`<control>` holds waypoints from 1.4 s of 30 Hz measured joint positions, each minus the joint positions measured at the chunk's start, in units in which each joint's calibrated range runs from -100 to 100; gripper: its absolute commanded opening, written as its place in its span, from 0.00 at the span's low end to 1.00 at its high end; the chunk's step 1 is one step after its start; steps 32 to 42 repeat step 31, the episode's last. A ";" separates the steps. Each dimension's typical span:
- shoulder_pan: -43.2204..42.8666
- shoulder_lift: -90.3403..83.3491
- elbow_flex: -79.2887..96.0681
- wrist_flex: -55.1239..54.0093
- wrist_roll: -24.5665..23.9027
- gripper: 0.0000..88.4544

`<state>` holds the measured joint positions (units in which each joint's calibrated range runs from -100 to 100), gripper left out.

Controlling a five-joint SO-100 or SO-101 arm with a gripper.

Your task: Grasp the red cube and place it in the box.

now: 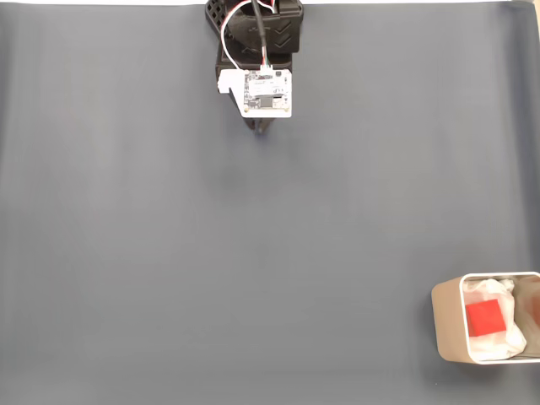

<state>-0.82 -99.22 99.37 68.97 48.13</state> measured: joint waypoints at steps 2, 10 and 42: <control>0.00 -0.09 0.00 1.43 0.39 0.00; 0.00 -0.78 0.00 5.33 0.49 0.00; 0.07 -0.78 0.00 5.65 0.98 0.00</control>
